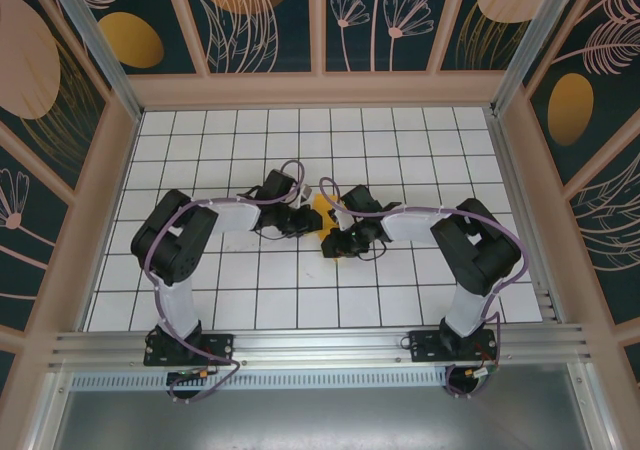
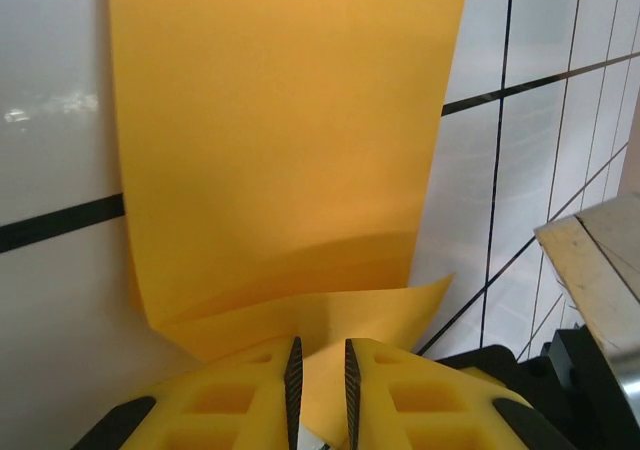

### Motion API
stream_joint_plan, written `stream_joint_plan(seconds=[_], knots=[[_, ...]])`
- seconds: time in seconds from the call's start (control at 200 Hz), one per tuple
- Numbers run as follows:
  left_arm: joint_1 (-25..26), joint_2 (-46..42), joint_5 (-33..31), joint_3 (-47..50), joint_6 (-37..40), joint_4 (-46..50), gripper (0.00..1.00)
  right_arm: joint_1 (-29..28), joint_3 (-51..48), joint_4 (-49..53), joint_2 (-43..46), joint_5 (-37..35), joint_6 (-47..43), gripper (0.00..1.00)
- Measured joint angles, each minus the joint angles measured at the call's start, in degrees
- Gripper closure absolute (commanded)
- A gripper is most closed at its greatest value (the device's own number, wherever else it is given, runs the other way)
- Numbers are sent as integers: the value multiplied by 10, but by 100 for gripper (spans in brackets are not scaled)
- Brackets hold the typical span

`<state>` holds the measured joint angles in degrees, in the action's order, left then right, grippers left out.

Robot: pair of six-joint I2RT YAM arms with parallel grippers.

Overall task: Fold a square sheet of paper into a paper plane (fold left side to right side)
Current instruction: Third fold the triangle at the center of the table.

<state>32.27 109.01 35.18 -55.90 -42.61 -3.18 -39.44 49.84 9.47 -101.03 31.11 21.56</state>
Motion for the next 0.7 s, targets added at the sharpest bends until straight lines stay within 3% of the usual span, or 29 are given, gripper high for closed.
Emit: stream_joint_plan(seconds=[0.701], knots=[[11,40,0,-37,-3,7,80,0,7,9,-4,0,0,74]])
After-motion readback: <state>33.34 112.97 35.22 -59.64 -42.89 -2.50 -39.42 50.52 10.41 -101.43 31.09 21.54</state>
